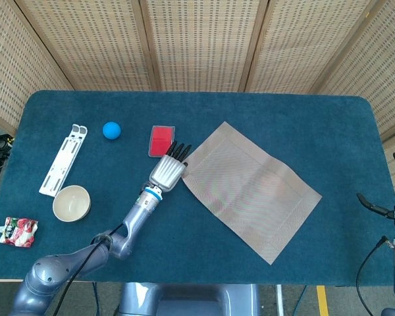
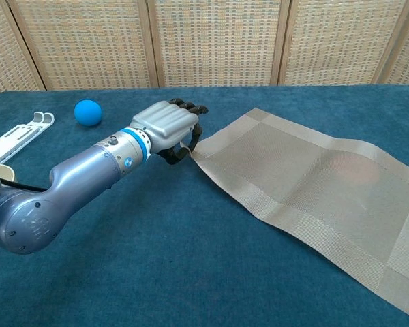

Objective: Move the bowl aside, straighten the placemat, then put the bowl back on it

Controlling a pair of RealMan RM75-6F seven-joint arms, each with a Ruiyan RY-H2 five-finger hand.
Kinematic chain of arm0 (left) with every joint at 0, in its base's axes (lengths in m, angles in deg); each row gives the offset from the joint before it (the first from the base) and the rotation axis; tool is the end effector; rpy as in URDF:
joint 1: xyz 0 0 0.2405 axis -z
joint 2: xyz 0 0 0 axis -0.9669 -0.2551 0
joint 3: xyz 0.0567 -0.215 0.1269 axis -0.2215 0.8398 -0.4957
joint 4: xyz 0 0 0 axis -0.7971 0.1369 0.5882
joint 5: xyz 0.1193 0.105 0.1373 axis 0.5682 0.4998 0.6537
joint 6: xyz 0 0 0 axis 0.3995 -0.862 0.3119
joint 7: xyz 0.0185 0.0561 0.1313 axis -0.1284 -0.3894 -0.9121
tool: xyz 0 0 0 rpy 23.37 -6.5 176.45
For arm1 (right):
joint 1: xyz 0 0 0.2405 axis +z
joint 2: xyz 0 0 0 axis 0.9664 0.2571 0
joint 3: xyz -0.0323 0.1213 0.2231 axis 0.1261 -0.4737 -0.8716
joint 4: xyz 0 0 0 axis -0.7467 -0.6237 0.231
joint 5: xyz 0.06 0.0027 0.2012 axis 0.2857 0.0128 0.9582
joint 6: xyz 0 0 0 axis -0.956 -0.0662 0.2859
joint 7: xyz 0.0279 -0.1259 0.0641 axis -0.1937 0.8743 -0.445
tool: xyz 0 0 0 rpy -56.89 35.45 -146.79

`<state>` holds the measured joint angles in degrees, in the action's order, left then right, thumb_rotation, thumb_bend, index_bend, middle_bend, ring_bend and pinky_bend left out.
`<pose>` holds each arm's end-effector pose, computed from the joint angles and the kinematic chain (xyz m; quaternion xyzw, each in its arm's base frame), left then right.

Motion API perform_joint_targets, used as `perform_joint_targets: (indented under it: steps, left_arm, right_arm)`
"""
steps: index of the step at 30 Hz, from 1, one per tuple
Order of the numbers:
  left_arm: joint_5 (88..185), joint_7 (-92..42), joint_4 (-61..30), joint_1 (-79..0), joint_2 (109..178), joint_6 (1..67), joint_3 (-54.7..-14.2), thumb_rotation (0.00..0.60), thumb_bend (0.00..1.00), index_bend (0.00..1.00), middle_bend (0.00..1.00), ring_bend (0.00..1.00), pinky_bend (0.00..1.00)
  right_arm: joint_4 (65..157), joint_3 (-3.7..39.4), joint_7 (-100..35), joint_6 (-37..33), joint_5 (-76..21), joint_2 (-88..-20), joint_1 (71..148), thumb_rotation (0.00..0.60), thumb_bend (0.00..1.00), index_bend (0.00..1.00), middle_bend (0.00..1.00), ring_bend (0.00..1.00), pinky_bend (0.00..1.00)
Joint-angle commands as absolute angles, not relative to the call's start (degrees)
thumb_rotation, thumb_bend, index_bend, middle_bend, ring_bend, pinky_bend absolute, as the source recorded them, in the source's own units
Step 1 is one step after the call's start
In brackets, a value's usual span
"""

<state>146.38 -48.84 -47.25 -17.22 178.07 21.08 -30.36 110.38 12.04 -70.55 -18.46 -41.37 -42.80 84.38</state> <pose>-0.0835 0.3975 -0.1220 -0.7996 -0.1854 -0.3361 0.4618 -0.3518 -0.2522 0.1878 0.3786 -0.4820 0.5947 0.5202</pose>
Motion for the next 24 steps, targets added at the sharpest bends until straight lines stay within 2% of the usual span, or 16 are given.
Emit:
perform_joint_targets:
  steps: [1, 8, 13, 24]
  left_arm:
    - [147.2, -49.6, -44.2, -18.8, 176.0, 22.9, -31.0, 0.6, 0.57, 0.57, 0.0, 0.0, 0.0]
    - [147.3, -53.3, -35.6, -22.0, 170.7, 25.7, -32.0, 0.6, 0.57, 0.56, 0.0, 0.0, 0.0]
    - [148.3, -54.9, -24.9, -26.0, 164.3, 28.2, -34.6, 0.6, 0.57, 0.56, 0.0, 0.0, 0.0]
    - [155.8, -57.7, -8.8, -32.6, 153.9, 32.9, -43.8, 0.6, 0.57, 0.56, 0.0, 0.0, 0.0]
  right_arm:
    - [110.5, 12.0, -70.4, -18.7, -41.5, -42.8, 84.3, 0.6, 0.31, 0.11, 0.0, 0.0, 0.0]
    - [111.5, 12.1, -69.4, -19.9, -41.9, -42.5, 84.0, 0.6, 0.31, 0.11, 0.0, 0.0, 0.0]
    - [113.2, 12.1, -68.0, -21.7, -42.3, -41.9, 83.2, 0.6, 0.31, 0.11, 0.0, 0.0, 0.0]
    - [117.3, 13.3, -65.5, -25.1, -45.1, -40.8, 81.9, 0.6, 0.31, 0.11, 0.0, 0.0, 0.0]
